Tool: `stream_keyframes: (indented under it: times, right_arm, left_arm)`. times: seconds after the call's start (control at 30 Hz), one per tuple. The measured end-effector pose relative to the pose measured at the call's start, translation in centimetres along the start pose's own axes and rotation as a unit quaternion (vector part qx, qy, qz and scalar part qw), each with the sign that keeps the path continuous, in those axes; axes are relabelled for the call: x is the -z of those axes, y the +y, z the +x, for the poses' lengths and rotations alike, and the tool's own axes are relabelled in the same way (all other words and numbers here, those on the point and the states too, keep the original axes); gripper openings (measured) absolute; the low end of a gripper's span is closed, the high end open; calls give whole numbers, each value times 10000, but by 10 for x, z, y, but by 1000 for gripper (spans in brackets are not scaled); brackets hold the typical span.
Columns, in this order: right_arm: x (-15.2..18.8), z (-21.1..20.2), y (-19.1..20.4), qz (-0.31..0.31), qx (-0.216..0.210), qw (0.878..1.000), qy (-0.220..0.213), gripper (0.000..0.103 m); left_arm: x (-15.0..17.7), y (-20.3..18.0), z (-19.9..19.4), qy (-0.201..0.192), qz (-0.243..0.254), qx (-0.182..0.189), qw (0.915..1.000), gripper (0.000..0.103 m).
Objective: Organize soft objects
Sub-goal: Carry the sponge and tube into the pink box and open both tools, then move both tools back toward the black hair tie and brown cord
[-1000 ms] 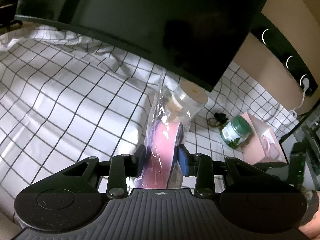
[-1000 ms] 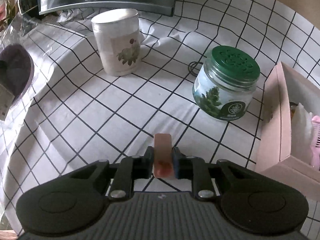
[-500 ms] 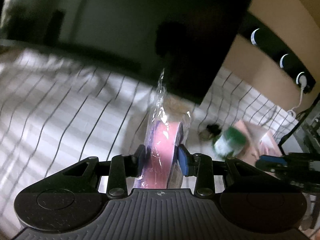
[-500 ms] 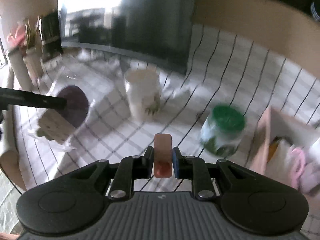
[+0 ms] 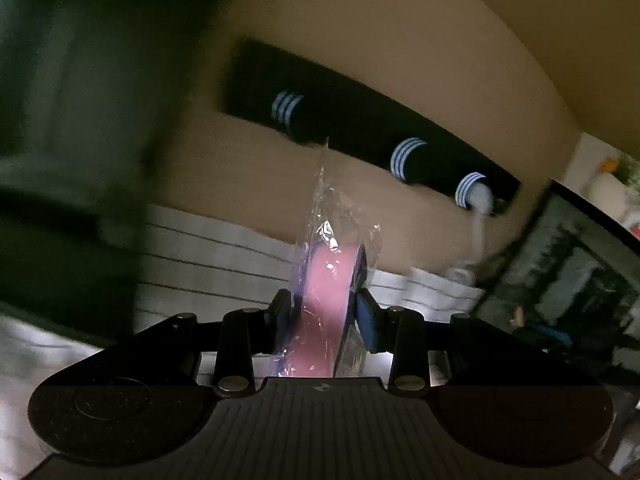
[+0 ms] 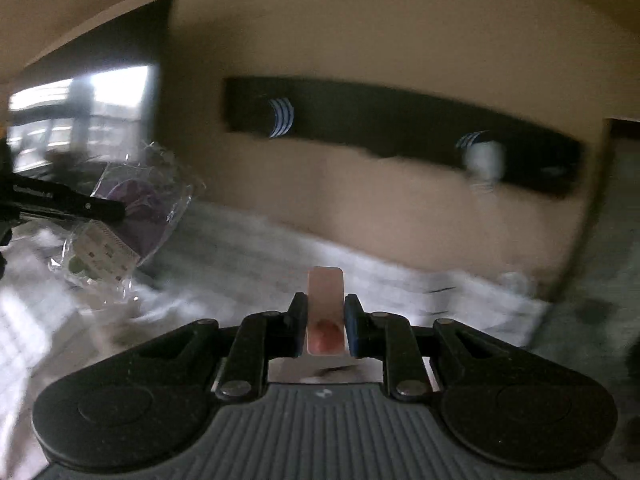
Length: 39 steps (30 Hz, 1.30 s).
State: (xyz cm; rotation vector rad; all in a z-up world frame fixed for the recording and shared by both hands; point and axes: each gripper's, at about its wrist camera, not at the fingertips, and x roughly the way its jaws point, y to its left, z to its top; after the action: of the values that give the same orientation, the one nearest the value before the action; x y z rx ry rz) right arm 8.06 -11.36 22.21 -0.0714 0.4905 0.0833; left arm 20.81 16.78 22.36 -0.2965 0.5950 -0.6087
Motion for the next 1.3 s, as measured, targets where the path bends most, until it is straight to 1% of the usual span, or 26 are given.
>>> stream_keyframes:
  times: [0.03, 0.07, 0.13, 0.23, 0.27, 0.33, 0.37, 0.43, 0.47, 0.5, 0.53, 0.63, 0.67, 0.73, 0.77, 0.83, 0.87, 0.9, 0.93, 1.0, 1.07, 1.17, 1.2, 1.27, 1.3]
  right_arm:
    - [2, 0, -11, 52, 71, 10000, -10, 19]
    - [6, 0, -22, -63, 163, 9997, -166, 19]
    - [14, 2, -36, 42, 235, 9997, -108, 19]
    - [29, 13, -53, 228, 242, 9994, 74, 19]
    - [35, 17, -59, 308, 246, 9991, 164, 19]
    - [47, 21, -68, 437, 223, 9983, 311, 19]
    - [53, 26, -73, 498, 208, 9977, 409, 19]
    - [62, 31, -77, 476, 216, 9975, 478, 19]
    - [66, 34, -79, 349, 236, 9983, 409, 19]
    - [70, 36, -79, 344, 228, 9981, 449, 19]
    - [73, 39, -80, 358, 203, 9980, 474, 19]
    - [74, 49, -82, 575, 0, 9969, 535, 19]
    - [73, 53, -82, 704, -126, 9960, 544, 19]
    - [69, 65, -81, 905, -411, 9936, 530, 19]
    - [68, 71, -79, 984, -514, 9924, 538, 19]
    - [68, 79, -74, 940, -561, 9927, 515, 19]
    - [68, 83, -70, 859, -578, 9933, 520, 19]
    - [69, 87, -66, 763, -556, 9947, 417, 19]
    - [70, 90, -62, 688, -566, 9950, 442, 19]
    - [73, 97, -53, 557, -614, 9954, 471, 19]
    - [75, 107, -44, 553, -685, 9951, 447, 19]
    - [76, 131, -31, 558, -936, 9916, 691, 19]
    - [78, 139, -25, 486, -947, 9914, 765, 19]
    - [90, 164, -14, 366, -744, 9914, 1008, 19]
    - [95, 170, -11, 295, -696, 9930, 911, 19]
  left_arm:
    - [-1, -10, 18, 105, -59, 185, 9998, 40]
    - [0, -18, 37, 216, -144, 364, 9990, 40]
    - [6, -30, 70, 434, -315, 606, 9967, 40]
    - [24, -39, 120, 877, -628, 802, 9909, 40]
    - [37, -39, 133, 1040, -708, 821, 9887, 41]
    - [64, -42, 163, 1398, -710, 770, 9846, 41]
    - [76, -45, 174, 1574, -581, 658, 9836, 41]
    - [98, -54, 193, 1941, -52, 258, 9806, 41]
    - [106, -56, 195, 2051, 196, 87, 9785, 42]
    - [111, -59, 198, 2125, 407, -46, 9763, 44]
    - [112, -58, 198, 2149, 496, -89, 9753, 44]
    - [111, -61, 198, 2181, 661, -144, 9736, 45]
    - [109, -62, 197, 2184, 720, -127, 9731, 45]
    - [103, -63, 192, 2086, 671, -17, 9757, 44]
    - [95, -61, 186, 1953, 553, 73, 9792, 44]
    - [83, -52, 172, 1616, 217, 292, 9862, 44]
    - [76, -48, 168, 1485, 40, 367, 9882, 44]
    - [71, -43, 164, 1368, -126, 425, 9896, 44]
    - [66, -38, 159, 1231, -270, 431, 9911, 44]
    - [61, -32, 149, 1045, -329, 299, 9935, 44]
    - [60, -26, 134, 941, -261, 145, 9951, 44]
    - [69, -13, 103, 842, -233, -68, 9962, 44]
    - [74, -5, 90, 831, -237, -146, 9961, 44]
    - [83, 10, 63, 837, -228, -397, 9954, 44]
    - [88, 18, 49, 852, -247, -565, 9945, 44]
